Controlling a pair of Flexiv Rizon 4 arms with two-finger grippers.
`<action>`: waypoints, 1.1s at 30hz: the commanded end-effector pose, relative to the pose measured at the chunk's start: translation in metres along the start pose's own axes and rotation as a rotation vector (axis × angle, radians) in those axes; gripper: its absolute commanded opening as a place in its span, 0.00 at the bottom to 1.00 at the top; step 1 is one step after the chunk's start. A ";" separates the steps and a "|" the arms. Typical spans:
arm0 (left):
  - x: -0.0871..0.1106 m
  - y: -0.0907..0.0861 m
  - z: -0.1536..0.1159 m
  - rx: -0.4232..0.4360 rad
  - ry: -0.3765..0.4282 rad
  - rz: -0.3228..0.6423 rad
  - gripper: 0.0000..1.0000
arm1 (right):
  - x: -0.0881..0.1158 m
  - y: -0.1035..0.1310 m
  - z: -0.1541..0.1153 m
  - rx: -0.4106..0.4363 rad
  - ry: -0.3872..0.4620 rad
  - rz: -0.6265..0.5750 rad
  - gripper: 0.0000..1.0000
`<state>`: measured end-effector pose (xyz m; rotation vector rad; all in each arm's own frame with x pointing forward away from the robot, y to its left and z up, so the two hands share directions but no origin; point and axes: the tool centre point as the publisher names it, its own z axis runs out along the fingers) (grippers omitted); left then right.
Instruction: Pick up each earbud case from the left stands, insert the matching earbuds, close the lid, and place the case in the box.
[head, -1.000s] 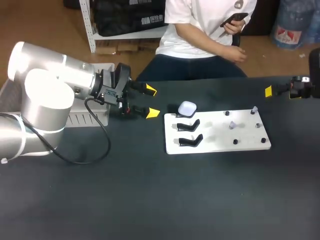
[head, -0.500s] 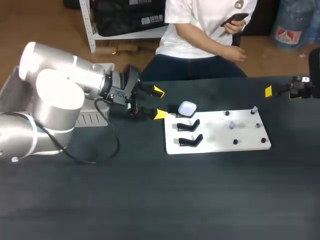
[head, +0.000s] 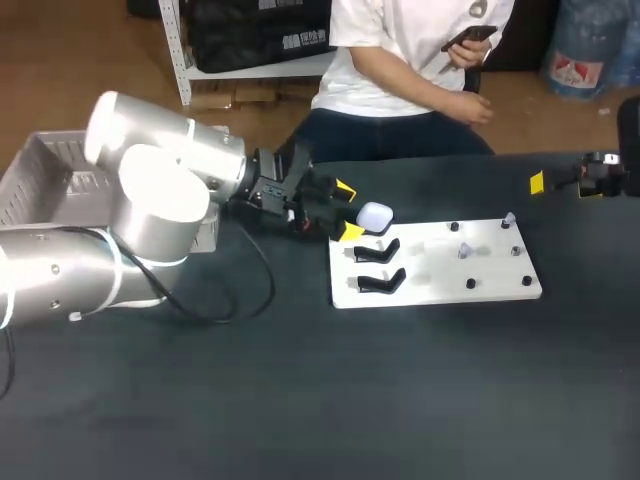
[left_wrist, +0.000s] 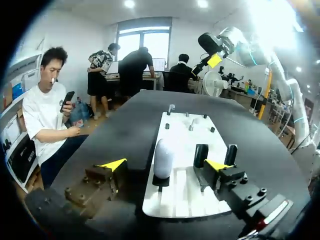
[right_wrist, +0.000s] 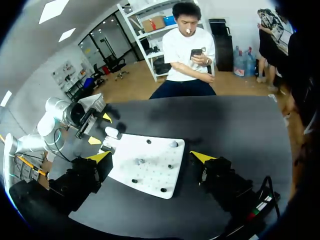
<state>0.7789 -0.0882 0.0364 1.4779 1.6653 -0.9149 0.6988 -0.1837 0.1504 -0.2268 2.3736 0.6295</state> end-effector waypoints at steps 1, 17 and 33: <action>-0.002 0.009 0.012 0.029 -0.002 0.011 1.00 | 0.000 -0.001 0.001 -0.003 0.000 -0.001 1.00; 0.000 0.010 0.034 0.069 -0.003 -0.007 0.91 | 0.000 -0.001 0.001 -0.003 0.000 -0.001 1.00; 0.005 0.011 0.041 0.089 -0.012 -0.017 0.69 | 0.000 -0.001 0.001 -0.003 0.000 -0.001 1.00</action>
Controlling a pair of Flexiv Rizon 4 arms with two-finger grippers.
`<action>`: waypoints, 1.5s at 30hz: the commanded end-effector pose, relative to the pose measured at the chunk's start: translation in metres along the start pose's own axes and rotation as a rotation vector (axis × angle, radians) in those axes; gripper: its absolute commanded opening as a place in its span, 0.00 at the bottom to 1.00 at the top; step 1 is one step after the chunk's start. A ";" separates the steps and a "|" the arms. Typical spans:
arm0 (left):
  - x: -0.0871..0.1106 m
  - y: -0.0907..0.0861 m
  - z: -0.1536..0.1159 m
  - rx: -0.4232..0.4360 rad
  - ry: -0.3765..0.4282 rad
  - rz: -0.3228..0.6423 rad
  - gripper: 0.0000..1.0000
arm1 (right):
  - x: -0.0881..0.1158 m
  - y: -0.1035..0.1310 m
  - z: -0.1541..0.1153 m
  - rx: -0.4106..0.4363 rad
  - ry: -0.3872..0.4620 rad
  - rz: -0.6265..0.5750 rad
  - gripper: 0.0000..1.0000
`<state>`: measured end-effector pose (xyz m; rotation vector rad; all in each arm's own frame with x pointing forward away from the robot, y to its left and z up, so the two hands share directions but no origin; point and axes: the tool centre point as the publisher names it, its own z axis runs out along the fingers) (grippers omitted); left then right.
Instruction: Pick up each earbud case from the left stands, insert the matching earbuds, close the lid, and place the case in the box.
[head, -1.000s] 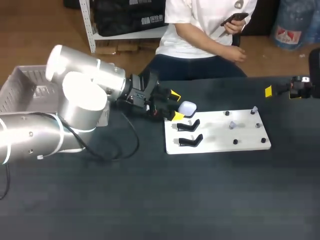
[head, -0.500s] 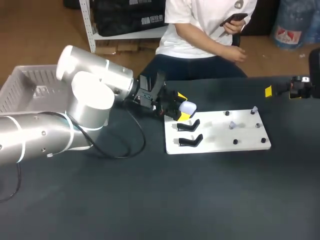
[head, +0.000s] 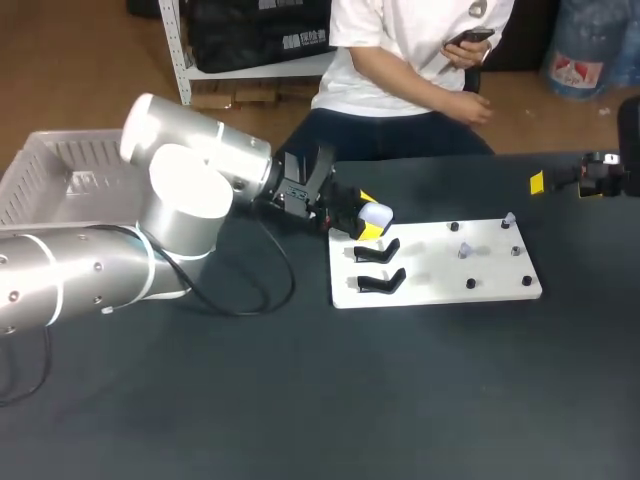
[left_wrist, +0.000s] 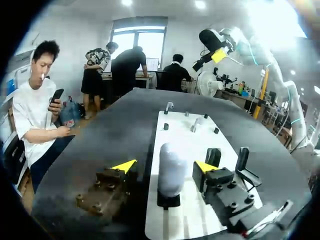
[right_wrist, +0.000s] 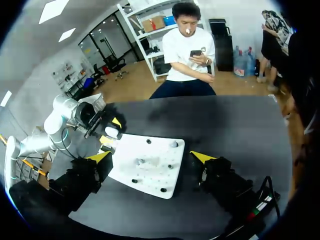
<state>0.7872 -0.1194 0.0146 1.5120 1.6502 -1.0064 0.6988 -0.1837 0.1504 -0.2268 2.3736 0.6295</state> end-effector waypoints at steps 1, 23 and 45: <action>0.002 0.005 0.002 0.010 -0.002 -0.004 0.68 | 0.000 -0.001 0.001 -0.003 0.000 -0.001 1.00; 0.007 0.005 0.004 0.015 -0.008 -0.014 0.49 | 0.000 -0.001 0.001 -0.003 0.000 -0.001 1.00; 0.006 0.002 0.003 0.028 -0.017 -0.001 0.16 | 0.000 -0.001 0.001 -0.003 0.000 -0.001 1.00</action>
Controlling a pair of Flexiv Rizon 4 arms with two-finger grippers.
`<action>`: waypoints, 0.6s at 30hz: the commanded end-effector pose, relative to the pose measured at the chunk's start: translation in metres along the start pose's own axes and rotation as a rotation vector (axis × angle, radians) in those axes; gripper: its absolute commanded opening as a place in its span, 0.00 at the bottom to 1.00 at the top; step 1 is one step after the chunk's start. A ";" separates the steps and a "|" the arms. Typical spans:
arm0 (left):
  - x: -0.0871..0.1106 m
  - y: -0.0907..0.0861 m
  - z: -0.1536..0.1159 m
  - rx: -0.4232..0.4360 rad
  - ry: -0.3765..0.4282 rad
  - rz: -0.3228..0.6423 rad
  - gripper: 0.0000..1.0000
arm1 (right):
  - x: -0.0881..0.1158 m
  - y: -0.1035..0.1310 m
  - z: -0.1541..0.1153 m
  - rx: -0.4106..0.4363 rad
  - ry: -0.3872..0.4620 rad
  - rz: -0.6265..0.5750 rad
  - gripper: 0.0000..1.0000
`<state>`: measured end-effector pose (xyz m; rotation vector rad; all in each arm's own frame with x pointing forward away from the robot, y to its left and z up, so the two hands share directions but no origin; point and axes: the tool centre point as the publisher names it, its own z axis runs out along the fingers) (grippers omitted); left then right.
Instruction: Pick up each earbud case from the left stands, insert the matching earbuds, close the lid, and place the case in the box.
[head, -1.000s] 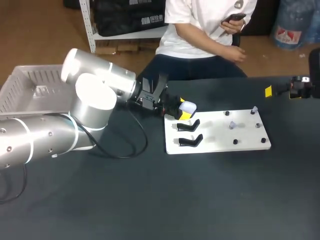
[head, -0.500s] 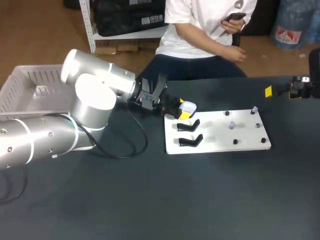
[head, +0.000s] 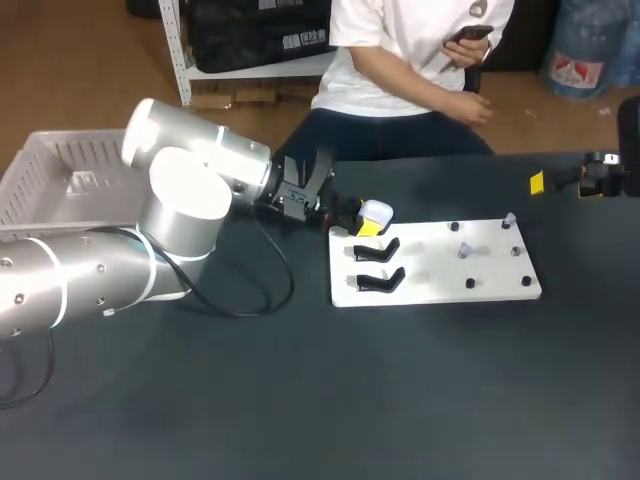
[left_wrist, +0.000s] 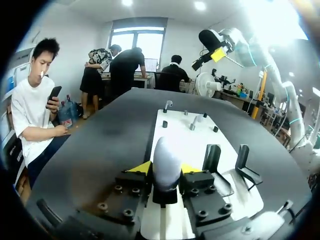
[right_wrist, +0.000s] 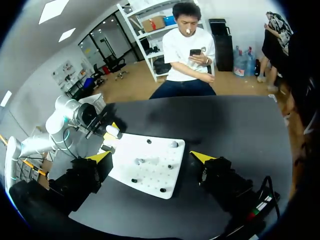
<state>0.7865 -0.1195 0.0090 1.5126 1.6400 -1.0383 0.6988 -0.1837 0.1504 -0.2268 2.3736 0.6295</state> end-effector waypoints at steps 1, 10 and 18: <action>0.001 0.002 0.000 0.008 -0.004 0.005 0.13 | 0.000 -0.001 0.001 -0.003 0.000 -0.001 1.00; 0.002 -0.002 0.000 0.016 -0.013 0.002 0.00 | 0.000 -0.001 0.001 -0.003 0.000 -0.001 1.00; 0.001 -0.003 -0.002 0.018 -0.016 0.005 0.00 | 0.000 -0.001 0.001 -0.003 0.000 -0.001 1.00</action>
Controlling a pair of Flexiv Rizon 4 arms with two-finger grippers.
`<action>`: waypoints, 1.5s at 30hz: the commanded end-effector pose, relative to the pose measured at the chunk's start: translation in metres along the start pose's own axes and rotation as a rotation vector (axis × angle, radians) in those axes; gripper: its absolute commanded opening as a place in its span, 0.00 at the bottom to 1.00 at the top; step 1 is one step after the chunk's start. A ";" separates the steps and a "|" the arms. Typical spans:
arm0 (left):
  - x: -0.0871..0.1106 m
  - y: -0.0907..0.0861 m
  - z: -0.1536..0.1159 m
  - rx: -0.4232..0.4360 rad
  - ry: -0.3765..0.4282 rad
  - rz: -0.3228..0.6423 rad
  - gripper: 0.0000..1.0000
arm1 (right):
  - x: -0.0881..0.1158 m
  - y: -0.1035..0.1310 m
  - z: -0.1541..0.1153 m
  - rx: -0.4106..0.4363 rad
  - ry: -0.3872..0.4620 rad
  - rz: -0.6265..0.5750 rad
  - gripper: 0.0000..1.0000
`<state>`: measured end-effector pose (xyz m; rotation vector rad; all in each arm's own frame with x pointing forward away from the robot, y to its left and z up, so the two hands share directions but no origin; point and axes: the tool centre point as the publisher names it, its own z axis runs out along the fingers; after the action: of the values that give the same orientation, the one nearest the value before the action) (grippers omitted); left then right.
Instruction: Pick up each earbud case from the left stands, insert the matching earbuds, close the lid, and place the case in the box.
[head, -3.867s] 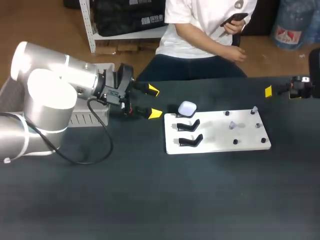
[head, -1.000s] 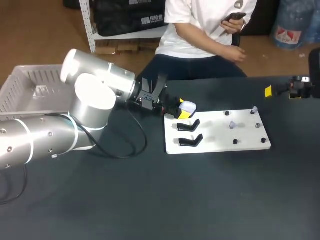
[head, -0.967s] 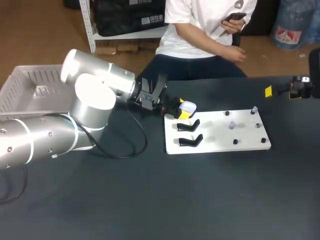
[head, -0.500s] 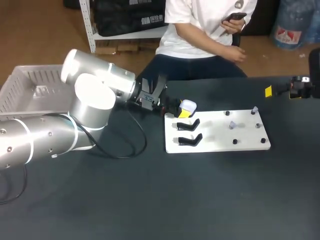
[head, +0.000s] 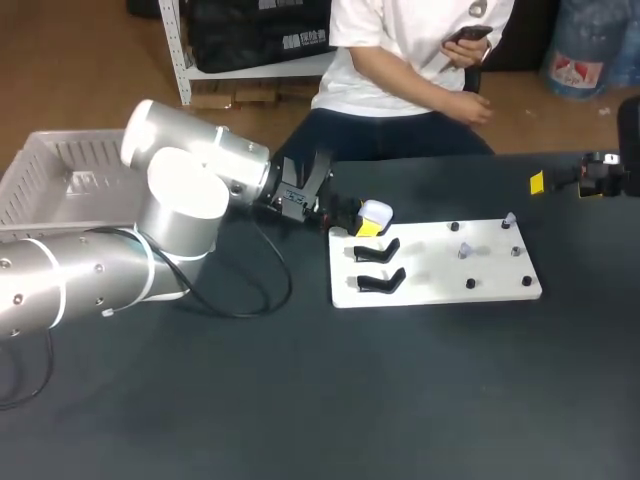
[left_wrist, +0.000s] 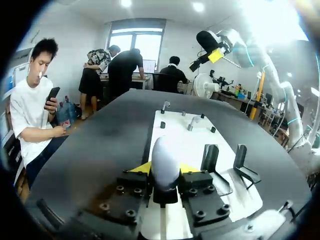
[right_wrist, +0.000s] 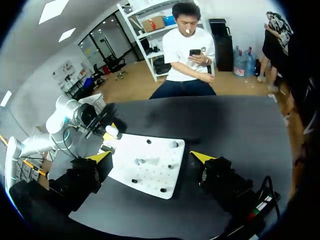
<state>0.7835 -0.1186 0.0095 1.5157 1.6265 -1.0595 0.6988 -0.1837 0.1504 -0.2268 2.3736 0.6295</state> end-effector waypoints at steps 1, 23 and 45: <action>0.001 0.000 -0.001 0.002 -0.006 0.004 0.00 | 0.000 -0.001 0.001 -0.003 0.000 -0.001 1.00; -0.046 -0.012 -0.028 -0.047 -0.041 0.074 0.00 | 0.000 -0.001 0.001 -0.003 0.000 -0.001 1.00; -0.110 -0.017 -0.012 -0.039 -0.030 0.219 0.00 | -0.004 0.070 0.035 -0.080 0.059 -0.105 1.00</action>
<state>0.7796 -0.1515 0.1117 1.5934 1.4201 -0.9258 0.6913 -0.1134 0.1576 -0.3938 2.3690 0.6554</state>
